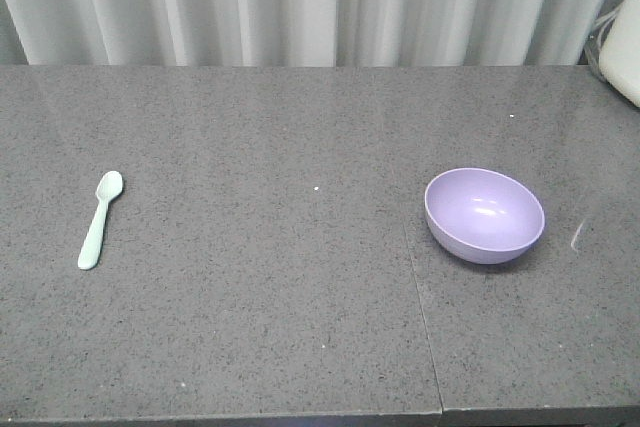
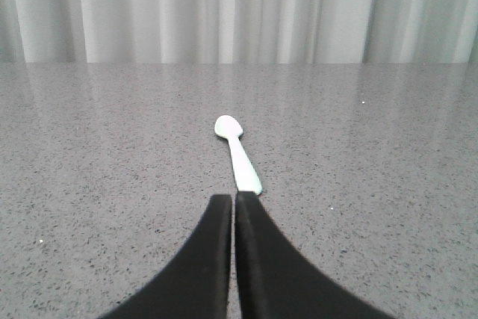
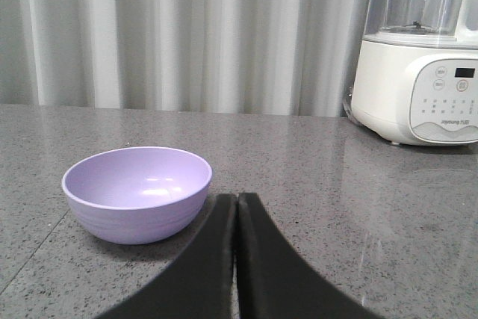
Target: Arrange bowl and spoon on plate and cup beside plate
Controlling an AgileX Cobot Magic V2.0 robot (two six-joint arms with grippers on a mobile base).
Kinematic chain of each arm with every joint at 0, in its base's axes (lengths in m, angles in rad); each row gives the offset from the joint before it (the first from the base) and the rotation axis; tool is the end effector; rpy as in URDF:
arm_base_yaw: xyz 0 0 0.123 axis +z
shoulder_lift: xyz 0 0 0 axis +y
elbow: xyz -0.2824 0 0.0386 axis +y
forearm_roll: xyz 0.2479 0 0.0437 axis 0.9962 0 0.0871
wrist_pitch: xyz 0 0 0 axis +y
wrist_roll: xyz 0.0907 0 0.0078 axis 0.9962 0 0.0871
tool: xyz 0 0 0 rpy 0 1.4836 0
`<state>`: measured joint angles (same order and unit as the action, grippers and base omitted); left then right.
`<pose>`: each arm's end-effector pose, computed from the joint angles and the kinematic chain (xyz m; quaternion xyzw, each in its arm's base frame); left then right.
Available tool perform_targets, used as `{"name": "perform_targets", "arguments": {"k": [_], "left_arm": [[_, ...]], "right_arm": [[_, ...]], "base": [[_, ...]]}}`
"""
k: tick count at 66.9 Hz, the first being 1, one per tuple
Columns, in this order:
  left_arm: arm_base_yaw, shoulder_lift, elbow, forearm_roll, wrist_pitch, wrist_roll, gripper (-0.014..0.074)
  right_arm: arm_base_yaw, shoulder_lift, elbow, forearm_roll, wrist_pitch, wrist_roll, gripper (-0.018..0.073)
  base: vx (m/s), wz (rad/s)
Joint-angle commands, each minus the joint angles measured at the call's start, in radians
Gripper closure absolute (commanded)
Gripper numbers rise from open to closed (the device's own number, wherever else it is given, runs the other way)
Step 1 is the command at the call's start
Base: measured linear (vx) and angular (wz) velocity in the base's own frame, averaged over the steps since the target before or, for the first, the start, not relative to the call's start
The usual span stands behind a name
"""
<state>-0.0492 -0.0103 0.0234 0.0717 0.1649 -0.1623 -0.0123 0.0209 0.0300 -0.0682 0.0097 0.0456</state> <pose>0.0563 -0.0017 0.1908 -0.0196 0.7381 -0.0431 0.6731 0.0593 -0.0008 0.2008 -0.0034 0.6976 -0.0127 0.7163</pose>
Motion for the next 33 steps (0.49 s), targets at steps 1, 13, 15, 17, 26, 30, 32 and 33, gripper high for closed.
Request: {"name": "perform_targets", "arguments": {"k": [1, 13, 15, 17, 26, 30, 32, 33], "left_arm": [[-0.007, -0.014, -0.018, -0.008, -0.070, -0.002, 0.0603], [-0.007, -0.014, -0.018, -0.008, -0.070, -0.002, 0.0603], [-0.007, -0.014, -0.018, -0.008, -0.070, -0.002, 0.0603], [-0.007, -0.014, -0.018, -0.008, -0.070, -0.002, 0.0603], [-0.007, -0.014, -0.018, -0.008, -0.070, -0.002, 0.0603], [-0.007, -0.014, -0.018, -0.008, -0.070, -0.002, 0.0603], [-0.007, -0.014, -0.018, -0.008, -0.070, -0.002, 0.0603], [-0.007, -0.014, -0.018, -0.008, -0.070, -0.002, 0.0603]], "right_arm": [[-0.007, 0.008, 0.007, -0.003, -0.073, -0.003, 0.0570], [-0.007, 0.008, 0.007, -0.003, -0.073, -0.003, 0.0570], [-0.007, 0.008, 0.007, -0.003, -0.073, -0.003, 0.0570], [-0.007, 0.008, 0.007, -0.003, -0.073, -0.003, 0.0570], [-0.007, 0.008, 0.007, -0.003, -0.073, -0.003, 0.0570], [-0.007, 0.008, 0.007, -0.003, -0.073, -0.003, 0.0570], [-0.007, 0.008, 0.007, -0.003, -0.073, -0.003, 0.0570], [-0.007, 0.008, 0.007, -0.003, -0.073, -0.003, 0.0570]], "base": [[0.04, 0.00], [0.04, 0.01], [0.03, 0.01], [0.03, 0.01], [0.01, 0.00], [0.00, 0.00], [0.00, 0.00], [0.00, 0.00]]}}
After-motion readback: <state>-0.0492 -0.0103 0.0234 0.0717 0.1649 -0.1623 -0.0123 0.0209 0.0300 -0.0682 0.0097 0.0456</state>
